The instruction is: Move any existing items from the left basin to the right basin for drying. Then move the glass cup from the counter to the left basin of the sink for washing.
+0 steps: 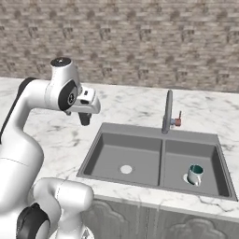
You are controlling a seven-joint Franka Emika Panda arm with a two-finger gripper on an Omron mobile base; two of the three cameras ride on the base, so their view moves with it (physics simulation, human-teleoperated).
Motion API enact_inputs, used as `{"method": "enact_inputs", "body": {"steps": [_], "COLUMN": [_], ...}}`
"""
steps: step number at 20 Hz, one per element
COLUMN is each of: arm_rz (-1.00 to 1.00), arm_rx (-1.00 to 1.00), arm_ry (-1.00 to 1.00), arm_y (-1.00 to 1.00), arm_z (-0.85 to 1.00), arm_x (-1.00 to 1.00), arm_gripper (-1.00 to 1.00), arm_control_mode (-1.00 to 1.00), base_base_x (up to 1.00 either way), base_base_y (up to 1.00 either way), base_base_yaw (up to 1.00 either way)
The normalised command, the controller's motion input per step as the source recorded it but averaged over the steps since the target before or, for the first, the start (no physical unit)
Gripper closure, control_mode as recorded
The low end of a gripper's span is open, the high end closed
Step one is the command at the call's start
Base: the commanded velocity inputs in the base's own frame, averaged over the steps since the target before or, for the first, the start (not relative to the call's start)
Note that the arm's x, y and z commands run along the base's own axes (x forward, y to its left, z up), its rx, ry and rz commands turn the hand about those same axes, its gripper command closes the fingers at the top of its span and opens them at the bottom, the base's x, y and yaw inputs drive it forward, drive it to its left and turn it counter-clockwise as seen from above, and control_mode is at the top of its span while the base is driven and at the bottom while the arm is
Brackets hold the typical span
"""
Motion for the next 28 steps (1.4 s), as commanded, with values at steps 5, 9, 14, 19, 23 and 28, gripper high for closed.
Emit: {"method": "enact_inputs", "body": {"steps": [5, 9, 14, 19, 23, 28], "arm_rz": [0.0, 0.0, 0.0, 0.0, 0.0, 0.0], "arm_rx": [0.0, 0.0, 0.0, 0.0, 0.0, 0.0], "arm_ry": [0.0, 0.0, 0.01, 0.04, 0.03, 0.0], "arm_y": [0.0, 0.0, 0.0, 0.0, 0.0, 0.0], "arm_z": [0.0, 0.0, -0.02, -0.02, 0.0, -0.05], "arm_x": [0.0, 0.0, 0.01, 0.0, 0.0, 0.23], "arm_gripper": [-1.0, -1.0, -1.0, -1.0, -1.0, -1.0], "arm_control_mode": [1.0, 1.0, -1.0, -1.0, -1.0, -1.0], "base_base_x": [0.54, 0.38, 0.18, 0.0, 0.0, 0.0], "base_base_y": [0.0, 0.0, 0.02, 0.0, 0.0, 0.0], "base_base_yaw": [0.0, 0.0, 0.0, 0.0, 0.0, 0.0]}}
